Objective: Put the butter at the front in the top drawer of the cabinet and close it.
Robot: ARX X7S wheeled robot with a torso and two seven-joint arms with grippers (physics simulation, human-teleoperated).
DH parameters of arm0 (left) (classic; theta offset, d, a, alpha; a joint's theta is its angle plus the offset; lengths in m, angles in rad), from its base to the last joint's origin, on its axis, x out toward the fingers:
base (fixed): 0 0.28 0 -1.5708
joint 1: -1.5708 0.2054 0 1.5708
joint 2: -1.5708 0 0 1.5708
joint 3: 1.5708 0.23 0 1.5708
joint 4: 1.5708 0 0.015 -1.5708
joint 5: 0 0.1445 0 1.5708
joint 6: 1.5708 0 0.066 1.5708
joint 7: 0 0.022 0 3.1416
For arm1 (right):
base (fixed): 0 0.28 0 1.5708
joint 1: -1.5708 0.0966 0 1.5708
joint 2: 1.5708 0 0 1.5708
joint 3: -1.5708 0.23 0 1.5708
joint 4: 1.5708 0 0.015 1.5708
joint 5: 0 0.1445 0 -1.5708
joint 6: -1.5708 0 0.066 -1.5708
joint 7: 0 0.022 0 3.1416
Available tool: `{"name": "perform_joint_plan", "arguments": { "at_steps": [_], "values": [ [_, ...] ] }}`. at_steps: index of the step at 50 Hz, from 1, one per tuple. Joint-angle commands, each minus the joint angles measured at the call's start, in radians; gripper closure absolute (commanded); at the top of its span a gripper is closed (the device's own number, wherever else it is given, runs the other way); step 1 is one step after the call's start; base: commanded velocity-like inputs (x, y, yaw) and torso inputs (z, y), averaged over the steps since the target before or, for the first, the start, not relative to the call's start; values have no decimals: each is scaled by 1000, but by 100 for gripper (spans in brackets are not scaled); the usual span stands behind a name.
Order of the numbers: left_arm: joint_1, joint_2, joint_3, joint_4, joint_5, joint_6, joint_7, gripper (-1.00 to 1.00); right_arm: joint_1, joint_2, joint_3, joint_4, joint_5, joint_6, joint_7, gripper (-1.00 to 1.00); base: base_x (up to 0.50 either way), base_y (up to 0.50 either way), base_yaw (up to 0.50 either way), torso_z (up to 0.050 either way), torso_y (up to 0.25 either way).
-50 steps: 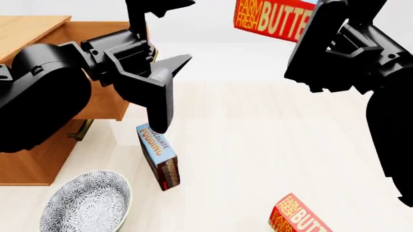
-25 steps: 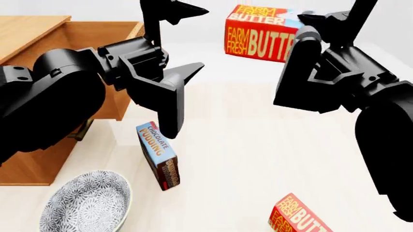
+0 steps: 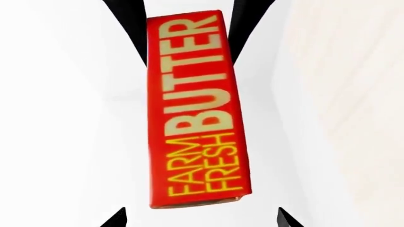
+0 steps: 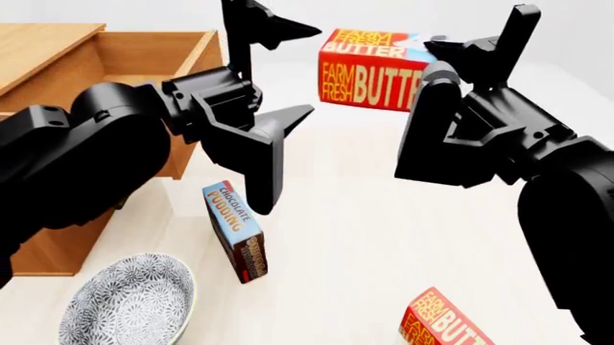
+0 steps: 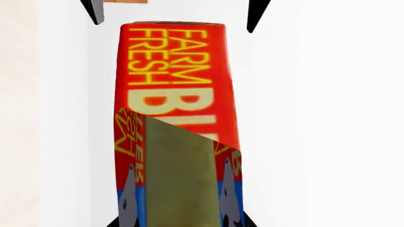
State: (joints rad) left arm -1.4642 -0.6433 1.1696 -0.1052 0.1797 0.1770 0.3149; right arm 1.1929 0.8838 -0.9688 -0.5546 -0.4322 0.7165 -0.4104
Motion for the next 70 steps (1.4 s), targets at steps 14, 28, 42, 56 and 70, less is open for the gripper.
{"name": "perform_joint_plan", "arguments": {
  "at_steps": [14,28,42,56,70],
  "values": [
    [11,13,3,-20,-8,15,-3,-100,9,-5,18,-30,-77,-19,0,100,0,0,0,1,1],
    [11,23,4,-32,-11,24,-2,-100,-1,-5,19,-49,-73,-16,-5,100,0,0,0,0,1],
    [14,27,5,-34,-15,25,1,-100,-14,-2,25,-74,-66,-13,-6,100,0,0,0,1,1],
    [17,39,6,-47,-23,39,2,-100,-29,4,32,-137,-67,13,-20,100,0,0,0,1,1],
    [25,25,-7,22,-38,41,-4,-100,-28,-12,28,-130,-58,-5,-21,100,0,0,0,0,1]
  ]
}}
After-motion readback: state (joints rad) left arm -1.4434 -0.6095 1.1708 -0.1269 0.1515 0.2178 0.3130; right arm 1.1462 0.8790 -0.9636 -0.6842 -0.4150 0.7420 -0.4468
